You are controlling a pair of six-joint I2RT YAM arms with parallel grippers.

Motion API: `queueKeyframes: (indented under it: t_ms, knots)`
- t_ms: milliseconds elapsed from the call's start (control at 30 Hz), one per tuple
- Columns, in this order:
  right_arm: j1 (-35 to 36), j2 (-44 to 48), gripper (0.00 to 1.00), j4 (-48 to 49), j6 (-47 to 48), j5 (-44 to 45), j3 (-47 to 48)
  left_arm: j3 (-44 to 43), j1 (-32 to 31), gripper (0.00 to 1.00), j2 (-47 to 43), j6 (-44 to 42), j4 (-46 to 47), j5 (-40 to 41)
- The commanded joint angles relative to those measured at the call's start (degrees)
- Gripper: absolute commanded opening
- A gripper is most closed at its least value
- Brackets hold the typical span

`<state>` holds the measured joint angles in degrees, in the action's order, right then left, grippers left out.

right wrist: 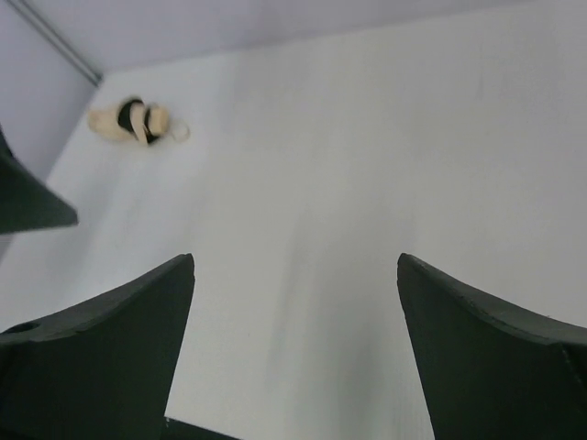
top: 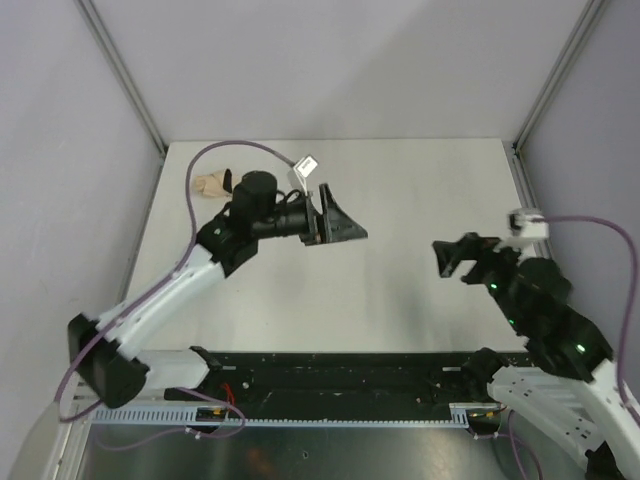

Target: Put away the umbrella

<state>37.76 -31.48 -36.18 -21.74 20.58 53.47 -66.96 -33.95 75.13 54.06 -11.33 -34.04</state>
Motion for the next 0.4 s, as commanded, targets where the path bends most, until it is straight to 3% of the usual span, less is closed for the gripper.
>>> queueKeyframes:
  t_ms: [0, 200, 367]
  knots:
    - [-0.1, 7.5, 0.98, -3.1, 5.5, 5.5, 5.7, -2.3, -6.7, 0.99, -14.4, -20.3, 4.9, 4.8]
    - [-0.2, 14.6, 0.99, -0.9, 8.1, 7.8, 8.0, 2.9, -7.8, 0.99, -29.9, -32.0, 5.3, 10.4]
    - [-0.3, 14.5, 0.99, -0.6, 7.7, 6.9, 9.1, 7.2, -7.8, 0.99, -41.9, -37.9, 5.3, 17.8]
